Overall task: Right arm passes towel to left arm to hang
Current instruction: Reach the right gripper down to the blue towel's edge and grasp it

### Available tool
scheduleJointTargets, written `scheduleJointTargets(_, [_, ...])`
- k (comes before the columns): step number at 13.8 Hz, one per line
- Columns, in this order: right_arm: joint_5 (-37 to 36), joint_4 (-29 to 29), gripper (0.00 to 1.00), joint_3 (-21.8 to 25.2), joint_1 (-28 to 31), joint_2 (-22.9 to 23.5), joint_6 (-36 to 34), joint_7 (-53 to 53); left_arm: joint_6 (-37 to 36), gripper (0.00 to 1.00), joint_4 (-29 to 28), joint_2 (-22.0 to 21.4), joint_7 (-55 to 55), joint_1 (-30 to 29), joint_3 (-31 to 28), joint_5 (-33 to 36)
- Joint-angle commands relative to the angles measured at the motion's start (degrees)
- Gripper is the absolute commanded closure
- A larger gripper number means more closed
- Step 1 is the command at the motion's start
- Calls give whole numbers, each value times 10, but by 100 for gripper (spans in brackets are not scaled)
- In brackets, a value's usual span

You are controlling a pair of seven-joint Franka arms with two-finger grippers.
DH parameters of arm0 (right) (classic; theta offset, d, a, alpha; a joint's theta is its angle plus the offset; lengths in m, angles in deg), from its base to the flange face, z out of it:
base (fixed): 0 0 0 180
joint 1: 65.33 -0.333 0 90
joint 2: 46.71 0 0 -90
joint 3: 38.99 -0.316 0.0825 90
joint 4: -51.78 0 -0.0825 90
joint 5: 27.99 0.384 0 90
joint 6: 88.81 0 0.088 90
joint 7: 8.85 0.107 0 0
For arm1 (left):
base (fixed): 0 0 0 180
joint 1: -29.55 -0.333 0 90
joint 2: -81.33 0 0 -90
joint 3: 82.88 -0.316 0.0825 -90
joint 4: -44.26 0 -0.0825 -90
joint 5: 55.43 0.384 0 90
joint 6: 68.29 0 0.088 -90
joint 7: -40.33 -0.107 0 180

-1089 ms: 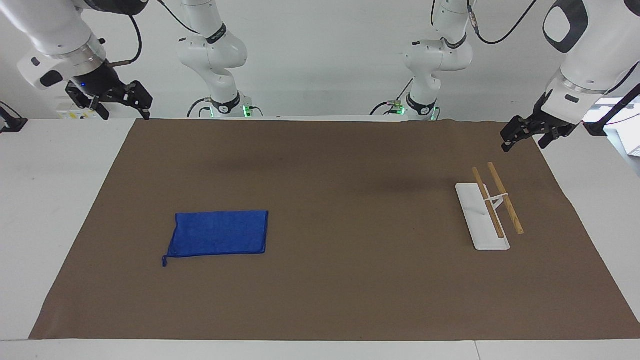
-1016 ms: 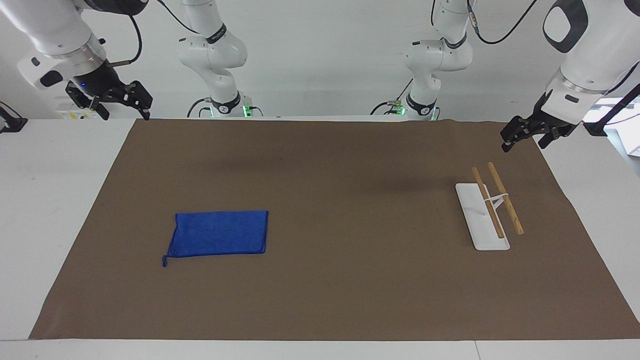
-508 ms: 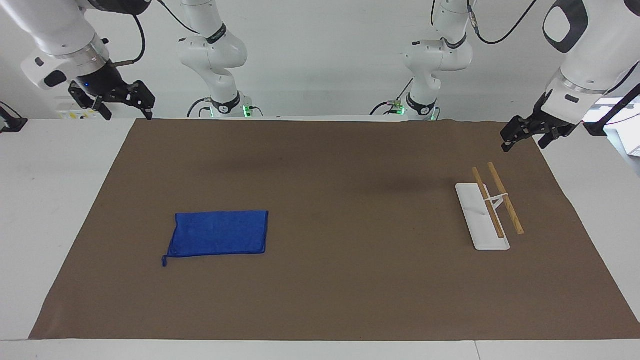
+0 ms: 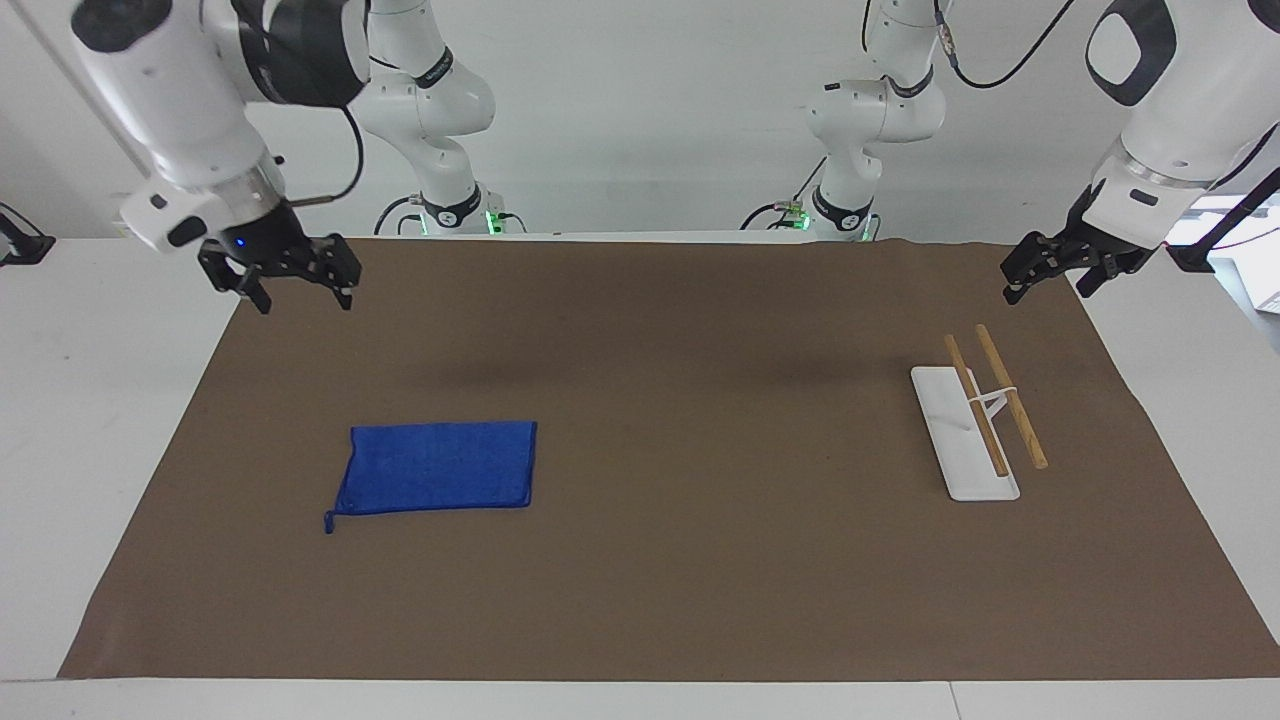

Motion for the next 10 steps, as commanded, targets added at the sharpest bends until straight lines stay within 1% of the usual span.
scheduleJointTargets(1, [9, 91, 0, -1, -15, 40, 147, 49, 4, 0, -9, -7, -7, -2, 3, 9])
scheduleJointTargets(2, [9, 123, 0, -1, -15, 53, 208, 49, 4, 0, -9, -7, -7, -2, 3, 9])
scheduleJointTargets(3, [9, 136, 0, -1, -21, 71, 239, 47, 4, 0, -9, -7, -7, -2, 3, 9])
scheduleJointTargets(5, [9, 137, 0, -1, -24, 109, 259, 41, 4, 0, -9, -7, -7, -2, 3, 9])
scheduleJointTargets(7, [10, 156, 0, -1, -24, 122, 286, 39, 4, 0, -9, -7, -7, -2, 3, 9])
scheduleJointTargets(9, [10, 180, 5, -2, -24, 124, 311, 21, 4, 0, -9, -7, -7, -2, 3, 9])
scheduleJointTargets(10, [10, 187, 11, -4, -23, 124, 311, 12, 4, 0, -9, -7, -7, -2, 3, 9])
